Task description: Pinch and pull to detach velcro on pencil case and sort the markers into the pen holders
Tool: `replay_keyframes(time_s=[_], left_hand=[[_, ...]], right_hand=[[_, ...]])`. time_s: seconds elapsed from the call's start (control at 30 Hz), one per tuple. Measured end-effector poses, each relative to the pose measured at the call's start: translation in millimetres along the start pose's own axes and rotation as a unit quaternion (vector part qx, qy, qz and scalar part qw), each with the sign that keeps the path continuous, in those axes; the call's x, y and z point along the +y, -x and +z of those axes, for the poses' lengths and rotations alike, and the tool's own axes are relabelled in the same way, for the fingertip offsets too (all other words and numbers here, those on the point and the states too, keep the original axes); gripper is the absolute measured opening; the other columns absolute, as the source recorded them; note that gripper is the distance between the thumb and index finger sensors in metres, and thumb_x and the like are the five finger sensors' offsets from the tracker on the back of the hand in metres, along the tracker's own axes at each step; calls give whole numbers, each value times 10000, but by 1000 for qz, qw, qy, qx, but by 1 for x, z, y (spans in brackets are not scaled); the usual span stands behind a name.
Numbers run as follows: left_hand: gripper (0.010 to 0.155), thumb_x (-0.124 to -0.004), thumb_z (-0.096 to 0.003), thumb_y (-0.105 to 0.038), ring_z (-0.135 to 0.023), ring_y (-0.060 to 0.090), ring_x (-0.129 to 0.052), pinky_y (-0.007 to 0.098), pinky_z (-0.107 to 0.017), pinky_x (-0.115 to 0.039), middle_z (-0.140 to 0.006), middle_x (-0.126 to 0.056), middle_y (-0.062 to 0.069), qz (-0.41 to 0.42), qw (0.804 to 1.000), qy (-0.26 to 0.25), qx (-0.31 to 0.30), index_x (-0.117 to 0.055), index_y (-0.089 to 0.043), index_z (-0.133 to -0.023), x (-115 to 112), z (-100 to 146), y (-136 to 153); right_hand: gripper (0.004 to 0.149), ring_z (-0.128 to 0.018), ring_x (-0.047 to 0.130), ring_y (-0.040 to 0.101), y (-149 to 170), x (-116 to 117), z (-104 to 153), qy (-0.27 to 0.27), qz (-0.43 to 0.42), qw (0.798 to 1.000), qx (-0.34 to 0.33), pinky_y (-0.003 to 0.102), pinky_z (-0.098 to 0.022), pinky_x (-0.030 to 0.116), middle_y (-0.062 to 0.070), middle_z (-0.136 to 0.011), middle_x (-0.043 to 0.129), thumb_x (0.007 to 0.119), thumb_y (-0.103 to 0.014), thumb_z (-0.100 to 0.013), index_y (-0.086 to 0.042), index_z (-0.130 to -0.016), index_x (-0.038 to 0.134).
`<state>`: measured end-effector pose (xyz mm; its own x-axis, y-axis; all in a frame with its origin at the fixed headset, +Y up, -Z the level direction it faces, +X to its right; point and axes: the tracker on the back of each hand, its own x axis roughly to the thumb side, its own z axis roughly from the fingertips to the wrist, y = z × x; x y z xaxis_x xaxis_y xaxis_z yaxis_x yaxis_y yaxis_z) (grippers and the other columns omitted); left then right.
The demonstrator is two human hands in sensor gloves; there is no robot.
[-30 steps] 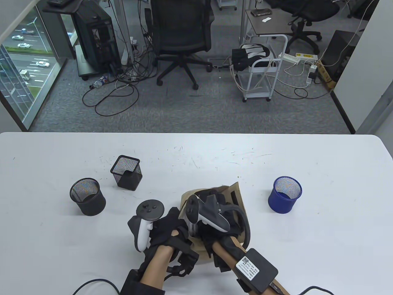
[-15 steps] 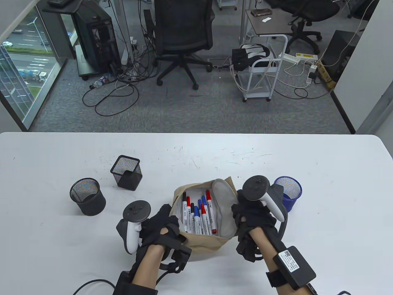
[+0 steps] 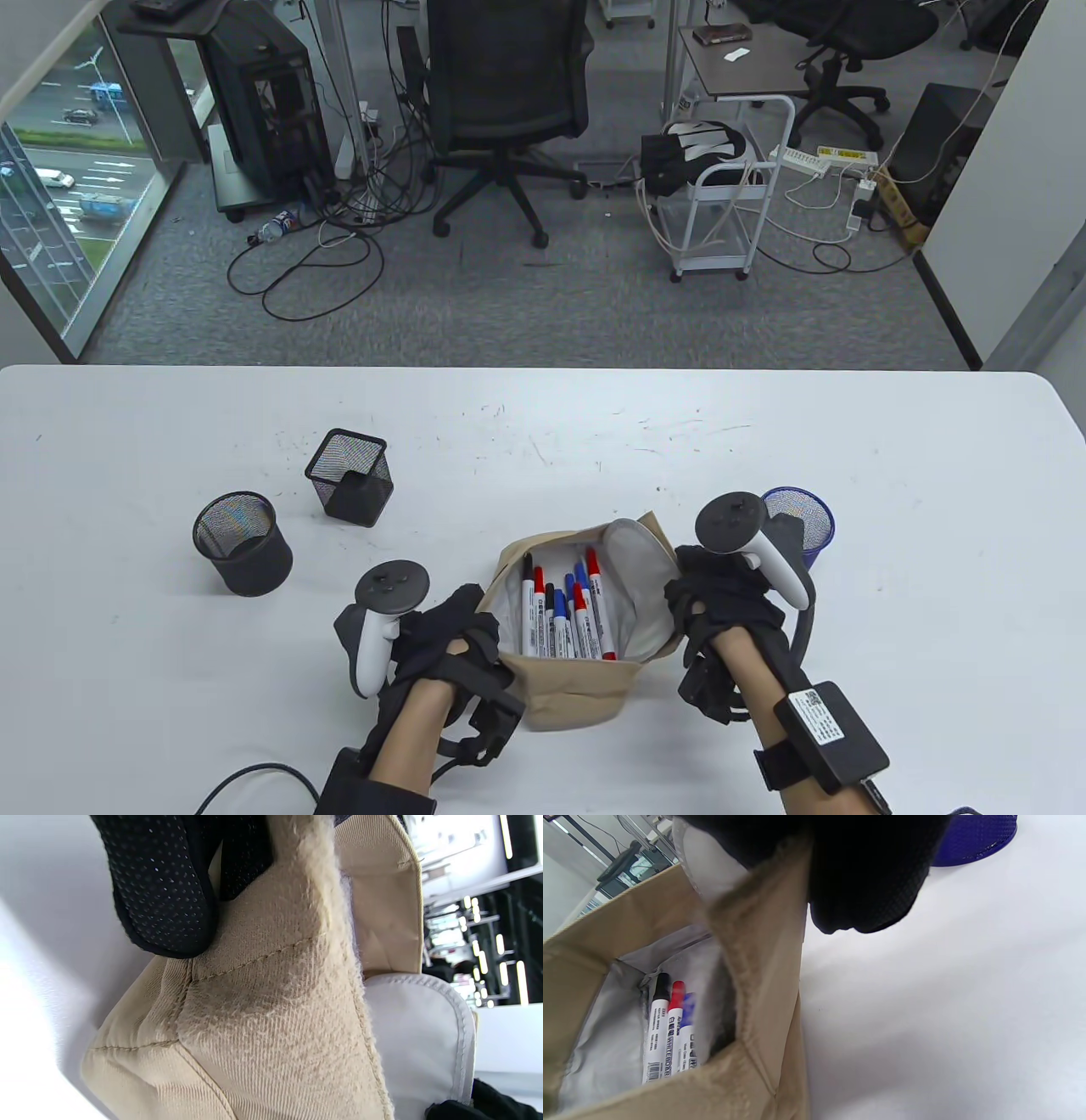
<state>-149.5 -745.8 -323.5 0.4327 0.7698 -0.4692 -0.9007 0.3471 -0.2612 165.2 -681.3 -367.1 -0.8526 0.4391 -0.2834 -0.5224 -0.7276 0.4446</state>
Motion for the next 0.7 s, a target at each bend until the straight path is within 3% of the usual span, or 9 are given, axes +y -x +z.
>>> replay_keyframes(time_s=[0.3, 0.43, 0.6, 0.7], left_hand=[[656, -694, -552, -204, -843, 461, -923, 367, -366, -1011, -1089, -690, 321, 1, 1000, 4, 13, -487, -17, -1145, -5, -12, 11], [662, -692, -558, -241, -839, 453, -930, 351, -354, -1014, -1086, -695, 321, -11, 1000, 3, 4, -486, -13, -1145, -9, -10, 8], [675, -698, -564, -285, -831, 450, -937, 339, -347, -1014, -1080, -709, 317, -13, 1000, -6, -7, -490, -9, -1144, -12, -8, 8], [686, -704, -567, -307, -832, 451, -935, 342, -351, -1012, -1083, -706, 316, -9, 1000, -5, -13, -486, -11, -1146, -12, -8, 8]], right_hand=[[579, -623, 1040, 357, -4, 6, -3, 4, 18, 1000, 1, 435, -372, 907, 245, -880, 898, 873, -201, -475, -16, -991, 685], [710, -651, 1022, 379, -23, 0, 16, 46, 92, 995, -4, 459, -390, 888, 246, -907, 880, 930, -365, -435, -32, -1007, 675], [705, -663, 1020, 367, -60, -6, 49, 139, 138, 980, -29, 462, -406, 876, 221, -916, 887, 928, -402, -434, -59, -1004, 695], [685, -646, 1028, 356, -80, 0, 59, 125, 130, 981, -70, 456, -402, 876, 206, -903, 904, 924, -404, -438, -63, -993, 712]])
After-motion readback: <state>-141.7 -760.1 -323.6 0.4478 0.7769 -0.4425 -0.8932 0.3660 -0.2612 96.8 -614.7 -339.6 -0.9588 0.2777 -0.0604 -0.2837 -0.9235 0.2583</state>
